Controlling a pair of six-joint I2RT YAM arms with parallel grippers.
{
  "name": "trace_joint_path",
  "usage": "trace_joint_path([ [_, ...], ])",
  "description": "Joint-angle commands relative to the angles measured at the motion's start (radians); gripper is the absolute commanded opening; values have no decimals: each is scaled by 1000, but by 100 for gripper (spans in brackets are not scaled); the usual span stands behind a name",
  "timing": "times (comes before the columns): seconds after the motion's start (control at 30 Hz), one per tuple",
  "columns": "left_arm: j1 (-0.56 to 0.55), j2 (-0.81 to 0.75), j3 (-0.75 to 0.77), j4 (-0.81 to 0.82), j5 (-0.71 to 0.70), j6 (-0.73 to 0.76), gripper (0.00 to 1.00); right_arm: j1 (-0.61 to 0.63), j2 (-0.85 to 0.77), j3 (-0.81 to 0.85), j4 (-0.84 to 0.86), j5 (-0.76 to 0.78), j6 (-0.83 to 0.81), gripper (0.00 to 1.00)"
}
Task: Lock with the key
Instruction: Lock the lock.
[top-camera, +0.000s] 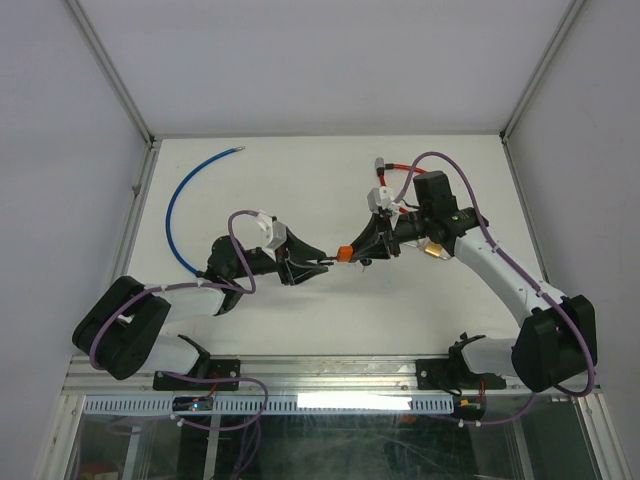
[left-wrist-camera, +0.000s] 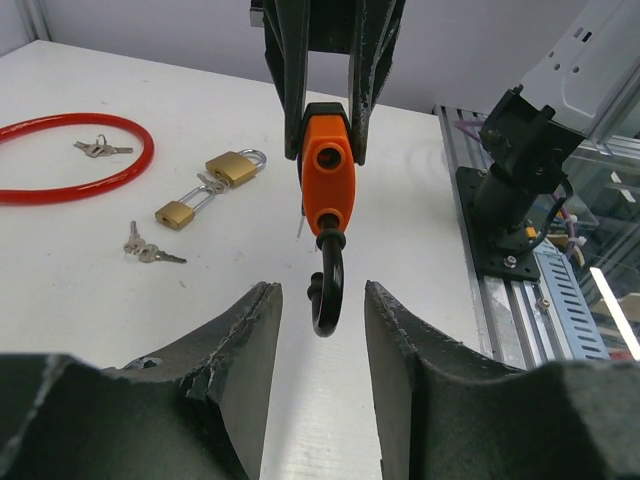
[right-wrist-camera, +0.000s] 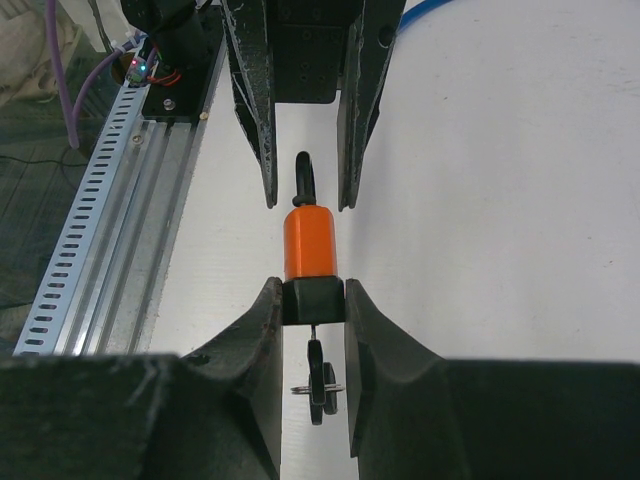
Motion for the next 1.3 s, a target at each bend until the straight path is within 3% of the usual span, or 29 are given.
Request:
trace_joint_path([
  [0.0, -6, -10, 34, 46, 29, 23, 40, -4, 0, 18, 27, -61, -18, 0],
  [0.3, -6, -1, 44, 47, 41, 6, 33, -4, 3, 15, 27, -61, -20, 0],
  [0.6, -6, 19, 68, 14, 79, 9, 0, -3, 4, 14, 27, -62, -20, 0],
  [0.73, -6, 14, 69, -3, 84, 1, 0, -4, 10, 16, 33, -51, -4, 0],
  [0.83, -5, 0, 71, -43, 58, -12, 0, -13, 10, 27, 22, -35, 13, 36],
  [0.93, -6, -17, 54, -49, 32, -49, 0, -47, -10, 55, 0, -25, 28, 57],
  [1.1, -5, -41, 24, -15, 18, -151, 0, -122, -89, 57, -14, -26, 17, 72],
  [1.27, -5, -36, -3, 92, 13, -304, 0, -133, -172, -67, -18, -152, -215, 95],
])
